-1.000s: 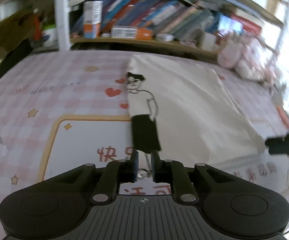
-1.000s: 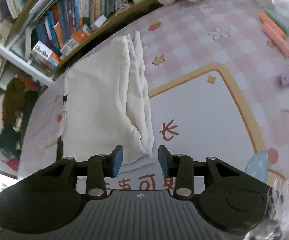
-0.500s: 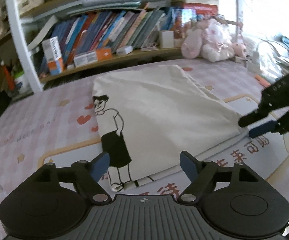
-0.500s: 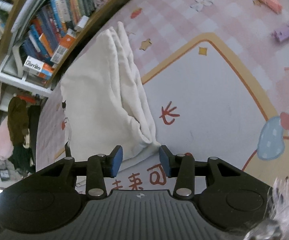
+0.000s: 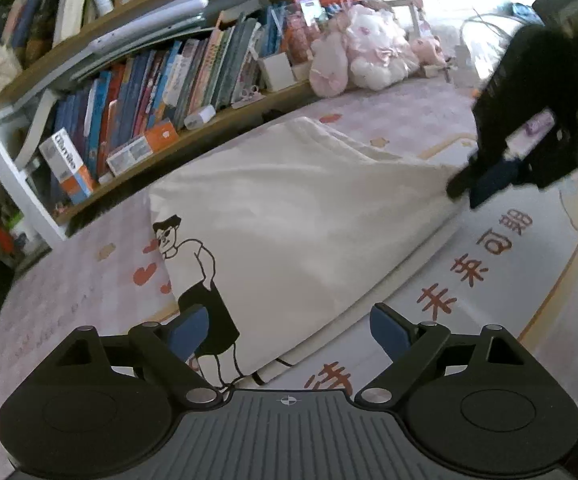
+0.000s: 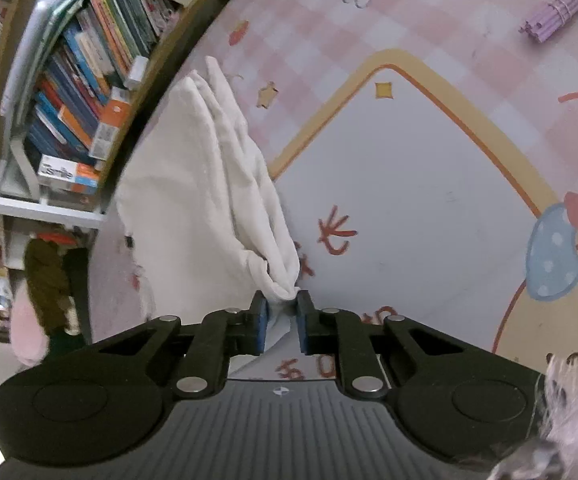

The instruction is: Fold clothes

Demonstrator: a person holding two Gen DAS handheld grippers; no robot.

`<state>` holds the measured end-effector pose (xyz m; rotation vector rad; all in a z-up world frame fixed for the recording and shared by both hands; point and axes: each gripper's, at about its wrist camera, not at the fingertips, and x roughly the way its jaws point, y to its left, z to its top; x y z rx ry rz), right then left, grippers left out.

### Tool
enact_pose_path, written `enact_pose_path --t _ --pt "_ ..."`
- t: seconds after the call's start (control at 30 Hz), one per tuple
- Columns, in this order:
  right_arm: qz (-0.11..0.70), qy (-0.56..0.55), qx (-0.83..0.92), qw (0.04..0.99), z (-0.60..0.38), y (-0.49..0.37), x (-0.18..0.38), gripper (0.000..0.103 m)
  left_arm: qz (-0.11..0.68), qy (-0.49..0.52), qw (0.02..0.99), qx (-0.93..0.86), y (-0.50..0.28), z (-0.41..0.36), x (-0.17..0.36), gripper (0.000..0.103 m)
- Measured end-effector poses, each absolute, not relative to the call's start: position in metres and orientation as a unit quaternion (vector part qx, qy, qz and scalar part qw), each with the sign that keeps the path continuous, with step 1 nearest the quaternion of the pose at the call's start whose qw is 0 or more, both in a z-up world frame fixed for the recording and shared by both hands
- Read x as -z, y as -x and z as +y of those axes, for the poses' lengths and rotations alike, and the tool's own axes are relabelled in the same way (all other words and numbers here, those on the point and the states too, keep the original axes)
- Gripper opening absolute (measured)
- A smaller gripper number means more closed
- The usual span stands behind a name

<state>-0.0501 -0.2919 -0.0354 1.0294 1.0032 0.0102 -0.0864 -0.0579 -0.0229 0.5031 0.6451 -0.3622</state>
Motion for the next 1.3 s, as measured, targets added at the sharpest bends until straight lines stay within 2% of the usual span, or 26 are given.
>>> enact_pose_path --t 0.27,1.3 --pt "0.439 -0.459 -0.024 0.772 -0.286 0.047 0.010 0.014 0.312 -0.266 0.896 0.168 0.086 -0.060 0.031 0.090" --pt "0.425 -0.426 -0.045 0.797 -0.278 0.037 -0.019 0.014 0.308 -0.260 0.898 0.177 0.078 -0.074 0.042 0.091"
